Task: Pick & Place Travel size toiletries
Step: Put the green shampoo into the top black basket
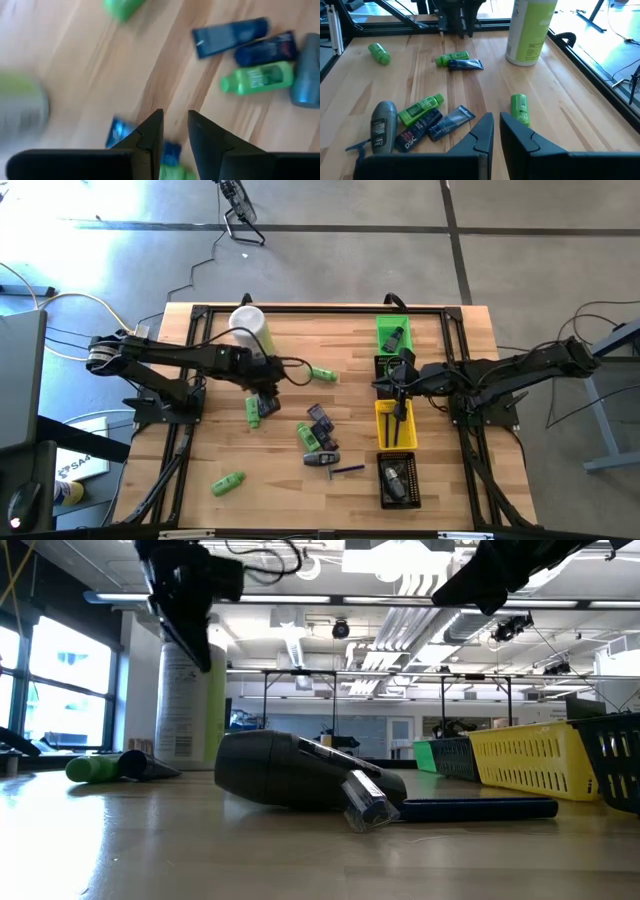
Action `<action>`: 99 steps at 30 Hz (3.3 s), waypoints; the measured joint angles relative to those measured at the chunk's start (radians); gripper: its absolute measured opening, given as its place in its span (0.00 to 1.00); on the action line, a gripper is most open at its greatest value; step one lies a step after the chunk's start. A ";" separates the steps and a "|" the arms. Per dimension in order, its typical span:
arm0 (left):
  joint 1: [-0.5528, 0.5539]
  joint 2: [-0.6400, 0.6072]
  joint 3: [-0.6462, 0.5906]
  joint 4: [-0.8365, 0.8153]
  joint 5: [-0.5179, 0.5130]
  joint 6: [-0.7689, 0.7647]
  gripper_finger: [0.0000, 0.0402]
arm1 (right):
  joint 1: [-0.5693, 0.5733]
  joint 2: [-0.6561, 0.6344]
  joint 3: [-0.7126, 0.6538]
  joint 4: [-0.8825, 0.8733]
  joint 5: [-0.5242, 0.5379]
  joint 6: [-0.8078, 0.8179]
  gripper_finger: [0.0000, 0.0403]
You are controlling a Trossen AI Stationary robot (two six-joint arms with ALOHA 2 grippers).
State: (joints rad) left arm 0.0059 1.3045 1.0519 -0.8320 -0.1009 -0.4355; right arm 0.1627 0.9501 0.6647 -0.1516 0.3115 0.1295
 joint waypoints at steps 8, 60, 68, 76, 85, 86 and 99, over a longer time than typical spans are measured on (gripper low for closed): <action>-0.047 0.000 0.000 -0.223 -0.090 -0.322 0.21 | 0.000 0.000 0.000 0.000 0.000 -0.001 0.06; -0.132 0.097 0.000 -0.423 -0.115 -0.897 0.73 | 0.000 0.001 0.000 -0.058 0.000 -0.045 0.06; -0.131 0.190 -0.030 -0.325 -0.057 -0.830 0.73 | 0.000 0.002 0.000 -0.058 -0.001 -0.044 0.06; -0.131 0.178 -0.224 -0.130 0.050 -0.855 0.73 | 0.000 0.002 0.000 -0.061 -0.001 -0.044 0.06; -0.130 0.182 -0.293 0.024 0.072 -0.820 0.73 | 0.000 0.002 0.000 -0.056 -0.001 -0.044 0.06; -0.130 0.181 -0.297 0.024 0.072 -0.818 0.73 | 0.000 0.002 0.000 -0.053 -0.001 -0.044 0.06; -0.130 0.181 -0.308 0.032 0.068 -0.800 0.73 | 0.000 0.002 0.000 -0.049 0.000 -0.021 0.06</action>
State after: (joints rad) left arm -0.1246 1.4857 0.7441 -0.8001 -0.0334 -1.2354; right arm 0.1626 0.9520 0.6647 -0.2007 0.3110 0.1085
